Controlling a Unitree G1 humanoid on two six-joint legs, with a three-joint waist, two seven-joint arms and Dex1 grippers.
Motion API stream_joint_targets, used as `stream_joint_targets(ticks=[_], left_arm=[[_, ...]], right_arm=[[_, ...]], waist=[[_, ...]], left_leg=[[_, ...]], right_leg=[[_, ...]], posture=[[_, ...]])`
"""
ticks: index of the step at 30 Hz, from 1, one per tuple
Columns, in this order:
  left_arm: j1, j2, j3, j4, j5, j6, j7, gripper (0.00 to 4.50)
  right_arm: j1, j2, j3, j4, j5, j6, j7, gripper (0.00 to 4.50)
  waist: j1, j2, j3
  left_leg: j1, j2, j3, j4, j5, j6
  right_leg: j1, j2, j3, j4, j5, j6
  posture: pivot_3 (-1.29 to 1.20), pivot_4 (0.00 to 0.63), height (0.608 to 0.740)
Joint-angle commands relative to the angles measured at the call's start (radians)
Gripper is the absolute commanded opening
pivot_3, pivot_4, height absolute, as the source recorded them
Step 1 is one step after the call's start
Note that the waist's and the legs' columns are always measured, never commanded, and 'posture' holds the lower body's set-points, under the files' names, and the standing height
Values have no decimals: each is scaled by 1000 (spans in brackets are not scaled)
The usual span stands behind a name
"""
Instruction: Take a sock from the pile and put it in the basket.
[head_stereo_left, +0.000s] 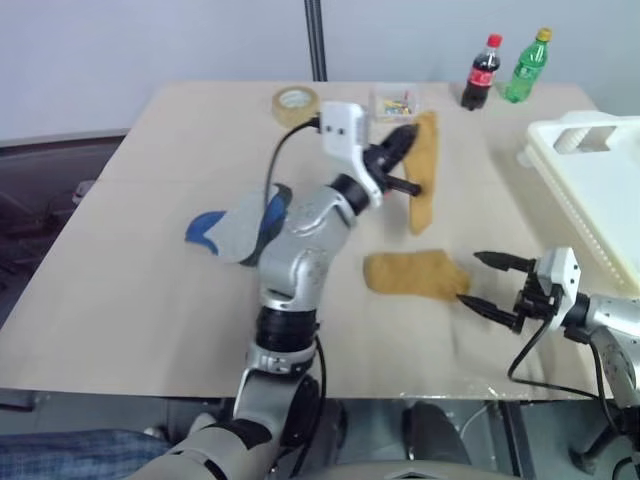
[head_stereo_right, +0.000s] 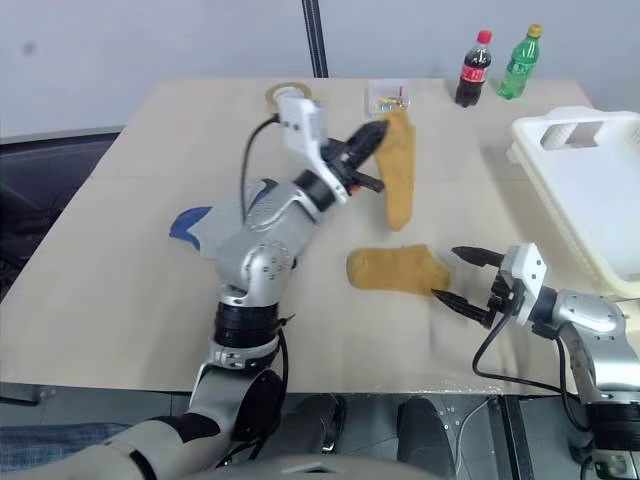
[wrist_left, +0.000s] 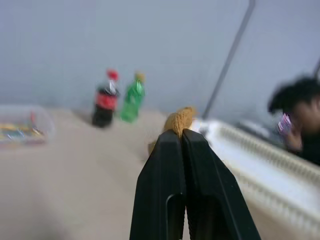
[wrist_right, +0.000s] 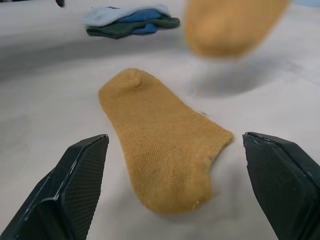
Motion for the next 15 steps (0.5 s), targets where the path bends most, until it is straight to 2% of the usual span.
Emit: stream_joint_targets(ticks=[1,4,7,12,15], left_arm=[[155,66,49,3,41,10,62,114],[279,102,26,66,70,-3,53,114],[345,82,13,103,72,-45,56,114],[296,34,92,43,15,-164,83,114],[212,70,156,-22,-9,-255,81,114]], right_arm=[[-35,6,7,-12,2,-11,2,4500],[-62,21,24,-9,1,-5,-6,4500],[-80,36,40,-10,-3,0,-6,4500],[-81,32,38,4,-6,-6,-3,4500],[-67,29,31,-4,-6,-7,-8,4500]], waist=[[-2,-1,0],[-3,0,0],[11,-1,1],[21,-1,1],[15,-2,1]], left_leg=[[0,0,0,0,0,0],[0,0,0,1,0,0],[0,-1,-1,1,0,0],[-1,-1,-3,2,0,0],[-1,-1,-4,2,0,0]], right_leg=[[0,0,0,0,0,0],[0,1,0,0,0,0],[0,0,1,0,0,0],[1,-1,-2,0,0,0],[1,-1,-3,0,0,0]], posture=[[0,150,740],[0,150,740],[0,150,740],[0,150,740],[0,150,740]])
